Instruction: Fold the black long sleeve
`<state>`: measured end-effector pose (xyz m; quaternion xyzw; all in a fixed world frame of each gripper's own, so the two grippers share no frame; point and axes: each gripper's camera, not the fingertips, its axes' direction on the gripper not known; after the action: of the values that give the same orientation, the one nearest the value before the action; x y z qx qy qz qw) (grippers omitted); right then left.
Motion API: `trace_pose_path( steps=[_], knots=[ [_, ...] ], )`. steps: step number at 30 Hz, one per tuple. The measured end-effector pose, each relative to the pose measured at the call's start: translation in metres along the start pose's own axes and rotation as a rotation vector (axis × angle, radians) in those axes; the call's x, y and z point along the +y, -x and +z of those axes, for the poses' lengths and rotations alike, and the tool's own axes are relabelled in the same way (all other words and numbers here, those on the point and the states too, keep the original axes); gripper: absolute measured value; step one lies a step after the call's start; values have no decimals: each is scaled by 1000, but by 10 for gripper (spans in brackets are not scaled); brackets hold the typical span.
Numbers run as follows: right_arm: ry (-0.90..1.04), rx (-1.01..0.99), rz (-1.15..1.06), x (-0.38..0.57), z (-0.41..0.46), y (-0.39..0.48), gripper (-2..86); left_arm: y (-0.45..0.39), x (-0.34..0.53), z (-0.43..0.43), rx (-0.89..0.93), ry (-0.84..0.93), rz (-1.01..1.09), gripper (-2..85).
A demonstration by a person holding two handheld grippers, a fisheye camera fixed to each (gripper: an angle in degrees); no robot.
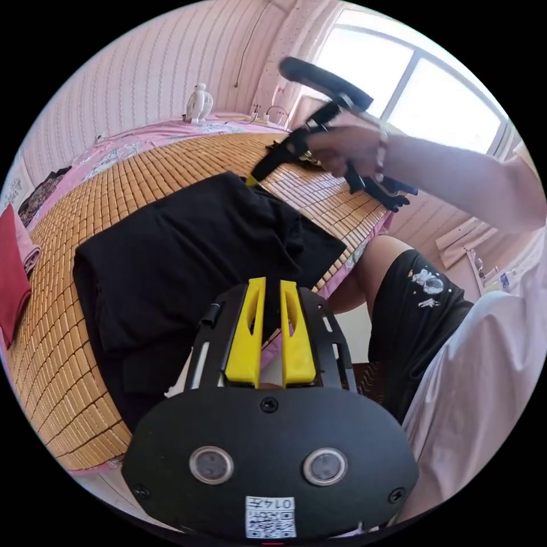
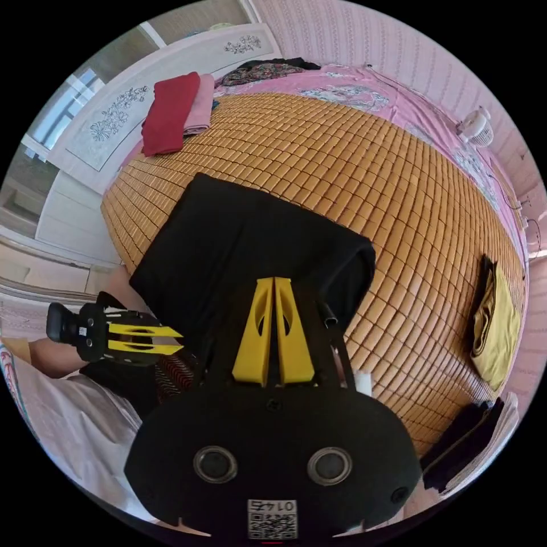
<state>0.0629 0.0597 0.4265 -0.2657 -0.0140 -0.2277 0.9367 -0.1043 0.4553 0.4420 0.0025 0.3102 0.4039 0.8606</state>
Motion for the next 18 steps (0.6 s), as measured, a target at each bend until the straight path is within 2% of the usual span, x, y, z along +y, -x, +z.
trace_pose_path(
  steps=[2, 6, 11, 14, 18],
  knots=[
    [5, -37, 103, 56, 7, -24, 66, -14, 0, -1, 4, -65, 53, 89],
    [16, -99, 277, 142, 37, -59, 103, -32, -7, 13, 39, -37, 100, 132],
    [-23, -256, 360, 184, 59, -93, 30, -57, -18, 37, 16, 43, 166, 172],
    [-122, -326, 358, 204, 56, -110, 19, -68, -25, 50, -1, 80, 212, 187],
    [-300, -572, 413, 231, 48, -137, 13, -76, -41, 62, -48, 78, 239, 230]
  ],
)
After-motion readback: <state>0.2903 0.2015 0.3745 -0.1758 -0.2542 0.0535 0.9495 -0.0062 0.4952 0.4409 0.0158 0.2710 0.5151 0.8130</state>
